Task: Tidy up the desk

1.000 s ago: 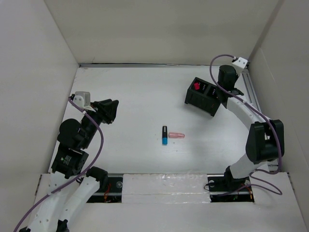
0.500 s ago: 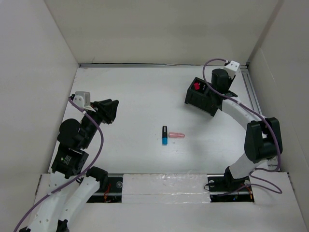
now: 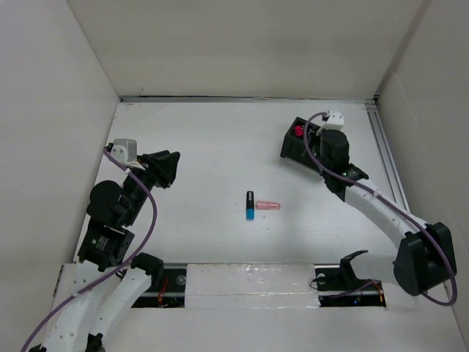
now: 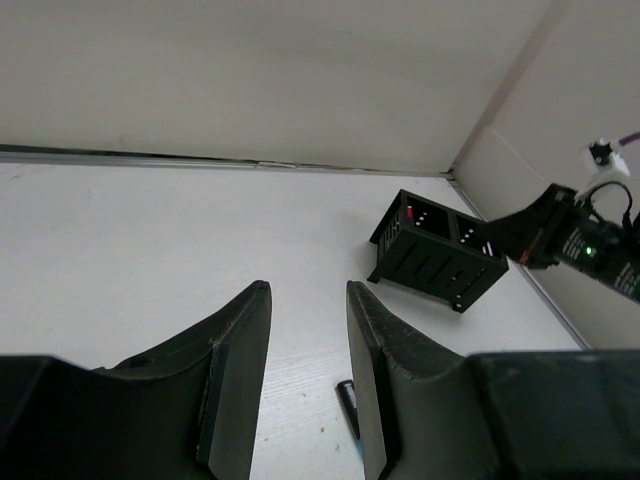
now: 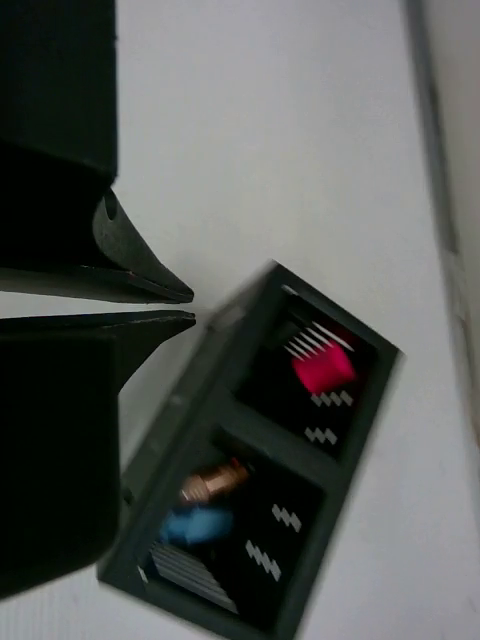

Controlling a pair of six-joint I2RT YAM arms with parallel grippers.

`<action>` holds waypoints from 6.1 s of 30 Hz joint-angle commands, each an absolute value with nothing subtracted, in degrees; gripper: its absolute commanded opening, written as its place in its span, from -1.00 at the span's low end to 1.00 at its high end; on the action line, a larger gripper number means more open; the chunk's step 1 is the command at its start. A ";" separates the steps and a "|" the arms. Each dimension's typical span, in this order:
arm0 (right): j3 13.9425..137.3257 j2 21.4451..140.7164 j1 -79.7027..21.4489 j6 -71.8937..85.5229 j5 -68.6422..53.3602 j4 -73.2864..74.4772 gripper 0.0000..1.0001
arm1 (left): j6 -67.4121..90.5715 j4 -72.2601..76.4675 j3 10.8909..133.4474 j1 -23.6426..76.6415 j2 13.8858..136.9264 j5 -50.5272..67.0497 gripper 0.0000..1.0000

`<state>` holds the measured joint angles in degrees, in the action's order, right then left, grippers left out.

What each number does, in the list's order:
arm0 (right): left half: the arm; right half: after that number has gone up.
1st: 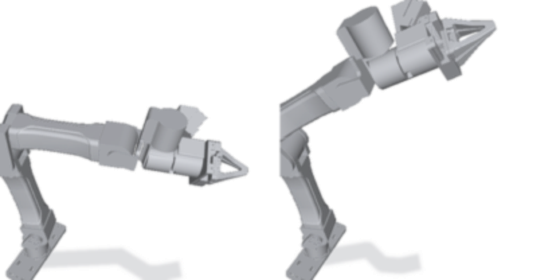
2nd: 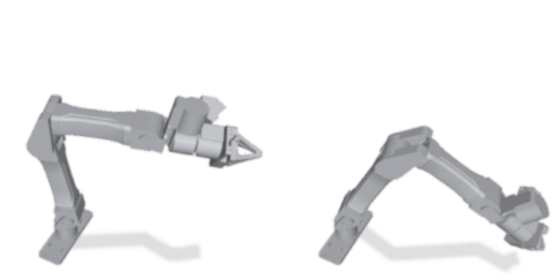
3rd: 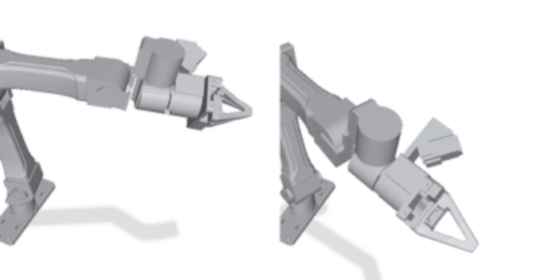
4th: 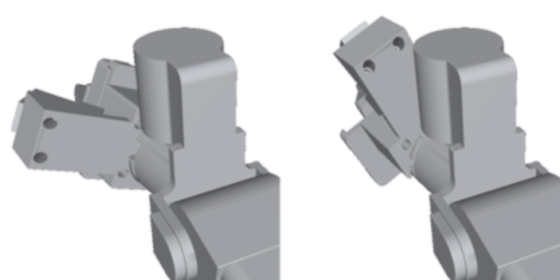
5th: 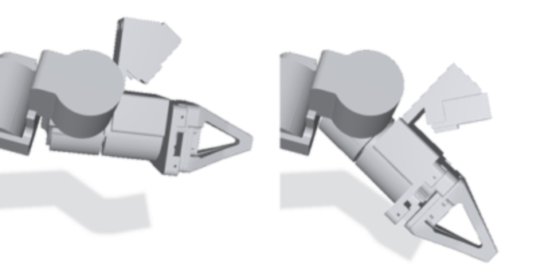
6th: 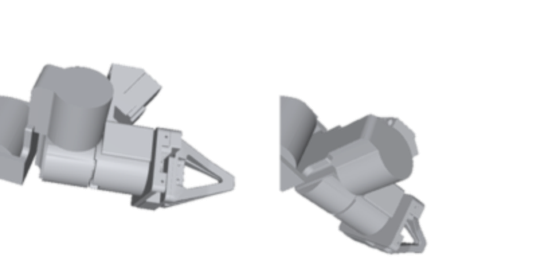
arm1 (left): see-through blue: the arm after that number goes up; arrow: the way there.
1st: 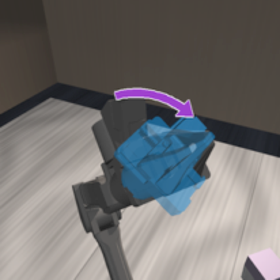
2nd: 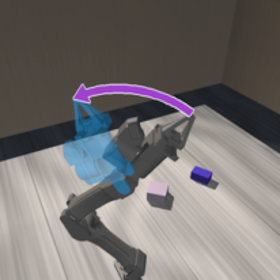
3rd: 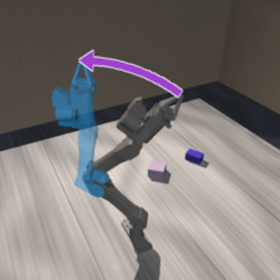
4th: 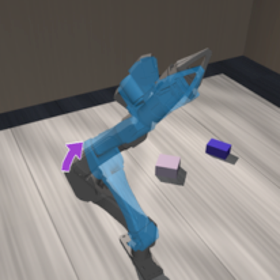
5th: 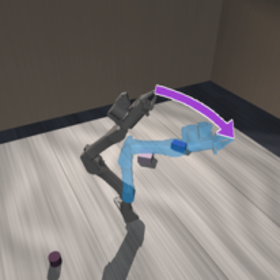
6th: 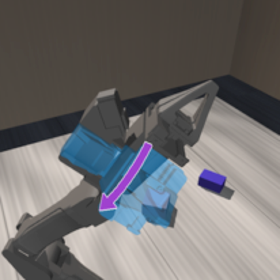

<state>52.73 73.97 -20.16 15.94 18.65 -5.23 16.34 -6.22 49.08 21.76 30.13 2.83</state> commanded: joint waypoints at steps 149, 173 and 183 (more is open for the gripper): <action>47.72 82.26 -43.13 21.36 11.89 -3.70 -0.19 | 16.26 -3.69 48.87 21.88 30.59 3.86 -0.45; 55.90 103.19 -48.78 22.59 15.47 -1.84 -0.23 | 16.35 -3.78 48.78 21.88 30.41 4.22 -0.40; 58.87 91.87 -42.11 20.31 14.24 -3.07 -0.66 | 16.44 -3.60 48.87 21.36 30.32 4.40 -0.40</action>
